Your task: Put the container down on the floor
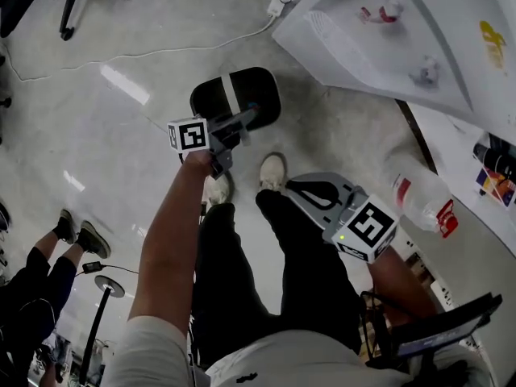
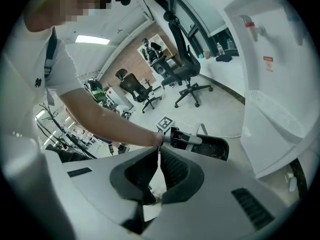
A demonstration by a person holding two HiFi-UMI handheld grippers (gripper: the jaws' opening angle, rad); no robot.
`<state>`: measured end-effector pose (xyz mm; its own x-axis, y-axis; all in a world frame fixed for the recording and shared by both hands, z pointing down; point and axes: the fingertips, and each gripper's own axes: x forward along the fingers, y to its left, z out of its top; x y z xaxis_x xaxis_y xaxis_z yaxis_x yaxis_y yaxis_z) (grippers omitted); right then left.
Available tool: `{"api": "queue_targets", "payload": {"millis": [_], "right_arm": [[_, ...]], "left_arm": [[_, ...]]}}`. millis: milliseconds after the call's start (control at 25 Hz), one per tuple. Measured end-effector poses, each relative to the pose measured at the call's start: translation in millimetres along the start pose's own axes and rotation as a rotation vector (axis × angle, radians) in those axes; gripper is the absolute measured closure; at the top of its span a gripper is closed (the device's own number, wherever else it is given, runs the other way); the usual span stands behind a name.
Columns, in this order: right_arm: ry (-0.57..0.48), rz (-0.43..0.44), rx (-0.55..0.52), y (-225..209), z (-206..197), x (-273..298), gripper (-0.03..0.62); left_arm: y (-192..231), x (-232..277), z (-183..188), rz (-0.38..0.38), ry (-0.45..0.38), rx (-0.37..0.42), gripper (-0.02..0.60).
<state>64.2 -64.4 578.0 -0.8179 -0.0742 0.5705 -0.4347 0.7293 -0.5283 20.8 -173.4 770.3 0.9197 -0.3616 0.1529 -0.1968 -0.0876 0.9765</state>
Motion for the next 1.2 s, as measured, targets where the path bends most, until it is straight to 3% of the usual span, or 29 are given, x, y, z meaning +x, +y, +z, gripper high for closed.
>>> {"api": "queue_targets", "payload": {"millis": [320,560,680,760,920,1200], "right_arm": [[0.003,0.007,0.013,-15.0,-9.1,18.8,0.576],[0.002,0.011,0.017,-13.7,-7.7,19.5,0.576],[0.002,0.004,0.026,-15.0,-9.0,16.8,0.576],[0.001,0.003,0.030,-14.5,-9.4,15.7,0.576],[-0.004,0.005,0.036,-12.4,-8.9,14.4,0.576],[-0.014,0.011,0.029,-9.2,-0.7,8.3,0.576]], "left_arm": [[22.8,-1.6,16.3,-0.042,-0.044,-0.012,0.531],[27.4,-6.0,28.0,-0.010,-0.078,-0.008,0.522],[29.2,-2.2,26.9,0.006,-0.053,0.008,0.512],[30.2,0.2,23.6,0.017,-0.032,0.014,0.459],[33.3,-2.6,16.5,0.040,-0.014,0.015,0.419],[39.4,-26.7,11.9,0.148,-0.013,0.027,0.303]]}}
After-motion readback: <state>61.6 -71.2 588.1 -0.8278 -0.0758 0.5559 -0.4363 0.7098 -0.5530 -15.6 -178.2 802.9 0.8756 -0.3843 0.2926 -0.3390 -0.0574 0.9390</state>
